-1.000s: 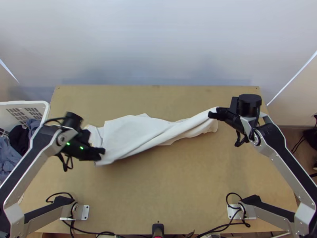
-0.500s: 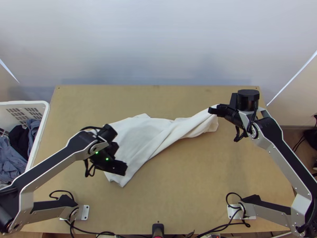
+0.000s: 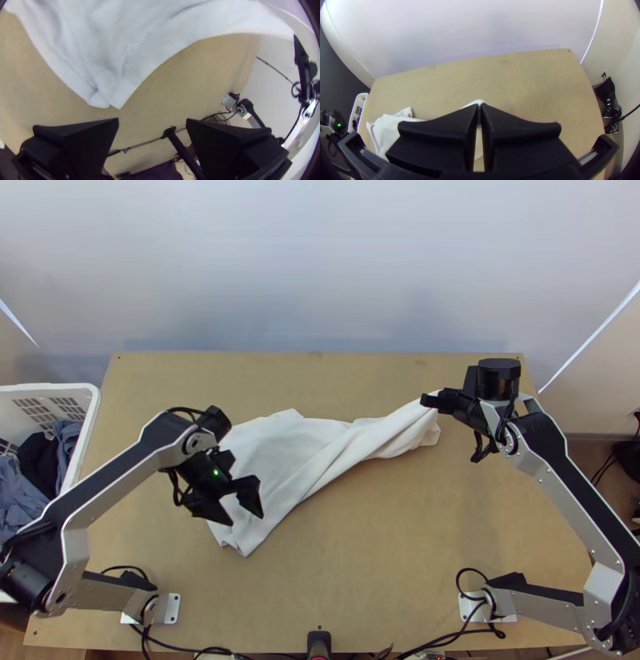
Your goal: Fold the t-shirt
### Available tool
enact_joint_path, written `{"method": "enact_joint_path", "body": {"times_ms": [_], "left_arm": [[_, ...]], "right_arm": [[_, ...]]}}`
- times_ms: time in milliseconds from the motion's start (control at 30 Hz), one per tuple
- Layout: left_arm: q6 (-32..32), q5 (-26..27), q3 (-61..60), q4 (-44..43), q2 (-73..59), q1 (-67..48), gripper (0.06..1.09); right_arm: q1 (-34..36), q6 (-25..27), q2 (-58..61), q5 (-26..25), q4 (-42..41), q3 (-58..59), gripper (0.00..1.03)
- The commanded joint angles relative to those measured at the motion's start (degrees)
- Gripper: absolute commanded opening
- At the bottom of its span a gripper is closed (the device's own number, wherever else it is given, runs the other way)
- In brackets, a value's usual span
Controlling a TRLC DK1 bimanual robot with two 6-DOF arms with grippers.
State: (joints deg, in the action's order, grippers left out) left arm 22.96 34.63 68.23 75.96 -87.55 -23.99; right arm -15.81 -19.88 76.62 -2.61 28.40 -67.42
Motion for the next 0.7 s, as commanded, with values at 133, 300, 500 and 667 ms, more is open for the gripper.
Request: {"method": "enact_joint_path", "body": {"times_ms": [133,300,500,667], "left_arm": [[16.94,2.55,-1.52,0.15,-2.36,8.34,0.96],[16.85,1.4,-11.45,-17.96,4.49,9.57,0.94],[16.59,-1.41,-16.11,-23.67,5.81,9.22,0.94],[15.89,-5.1,-19.45,-26.13,7.83,9.13,0.94]], "right_arm": [[-0.18,-0.07,0.81,-0.02,-0.98,-0.17,0.03],[-0.27,-0.16,0.81,-0.02,-0.98,0.09,0.03],[-0.27,-0.07,0.55,-0.02,-0.98,0.27,0.03],[-0.27,-0.07,0.46,-0.02,-0.98,0.45,0.03]]}}
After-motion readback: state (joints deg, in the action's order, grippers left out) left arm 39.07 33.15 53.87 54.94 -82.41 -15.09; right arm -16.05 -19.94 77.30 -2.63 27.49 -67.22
